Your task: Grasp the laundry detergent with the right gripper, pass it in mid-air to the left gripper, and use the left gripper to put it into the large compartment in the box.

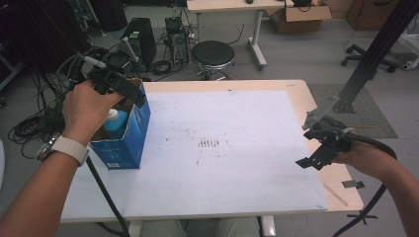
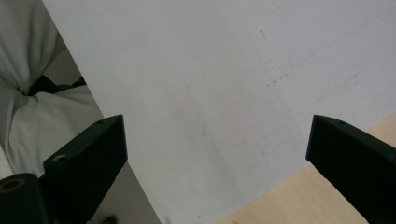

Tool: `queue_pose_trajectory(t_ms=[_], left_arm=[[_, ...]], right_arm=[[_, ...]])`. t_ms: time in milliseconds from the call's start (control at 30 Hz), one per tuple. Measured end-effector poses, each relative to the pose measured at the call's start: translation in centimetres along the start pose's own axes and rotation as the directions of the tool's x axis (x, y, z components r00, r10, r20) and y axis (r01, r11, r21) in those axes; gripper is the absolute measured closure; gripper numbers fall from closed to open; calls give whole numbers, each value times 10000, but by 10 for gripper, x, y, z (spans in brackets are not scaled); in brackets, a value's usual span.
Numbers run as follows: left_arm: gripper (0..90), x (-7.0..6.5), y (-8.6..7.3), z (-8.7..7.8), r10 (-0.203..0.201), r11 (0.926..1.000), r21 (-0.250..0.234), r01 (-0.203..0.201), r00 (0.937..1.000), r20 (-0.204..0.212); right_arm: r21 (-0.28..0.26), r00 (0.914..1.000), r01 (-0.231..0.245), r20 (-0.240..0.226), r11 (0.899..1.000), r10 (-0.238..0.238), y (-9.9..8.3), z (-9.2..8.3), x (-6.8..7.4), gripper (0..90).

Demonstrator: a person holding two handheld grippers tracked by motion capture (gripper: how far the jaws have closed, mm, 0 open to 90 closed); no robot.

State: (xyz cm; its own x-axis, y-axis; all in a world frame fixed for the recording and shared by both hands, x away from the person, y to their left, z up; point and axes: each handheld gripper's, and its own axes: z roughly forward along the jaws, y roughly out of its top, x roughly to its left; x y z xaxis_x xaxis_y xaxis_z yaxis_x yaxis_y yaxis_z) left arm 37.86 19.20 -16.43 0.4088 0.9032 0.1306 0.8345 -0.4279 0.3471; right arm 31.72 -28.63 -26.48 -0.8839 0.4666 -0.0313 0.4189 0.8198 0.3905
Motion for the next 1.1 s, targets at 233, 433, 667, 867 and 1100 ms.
queue_pose_trajectory(t_ms=[233,433,667,867,1100], left_arm=[[81,-14,13,-6,543,9983,-206,-538,9983,200],[80,-28,25,-9,1095,9934,-380,-1083,9935,323],[80,-40,35,-6,1804,9830,-427,-1784,9824,494],[81,-49,45,-2,2467,9681,-578,-2436,9675,548],[82,-58,53,3,3282,9441,-625,-3238,9410,825]], right_arm=[[-13,10000,-12,-13,10000,12,1,-1,0,53],[-39,10000,18,-25,10000,-18,2,-2,1,53],[-56,10000,1,-52,10000,-2,3,-2,0,53],[-117,9999,-10,-103,9999,9,6,-1,0,52],[-34,9999,26,-151,10000,-26,10,2,0,53]])
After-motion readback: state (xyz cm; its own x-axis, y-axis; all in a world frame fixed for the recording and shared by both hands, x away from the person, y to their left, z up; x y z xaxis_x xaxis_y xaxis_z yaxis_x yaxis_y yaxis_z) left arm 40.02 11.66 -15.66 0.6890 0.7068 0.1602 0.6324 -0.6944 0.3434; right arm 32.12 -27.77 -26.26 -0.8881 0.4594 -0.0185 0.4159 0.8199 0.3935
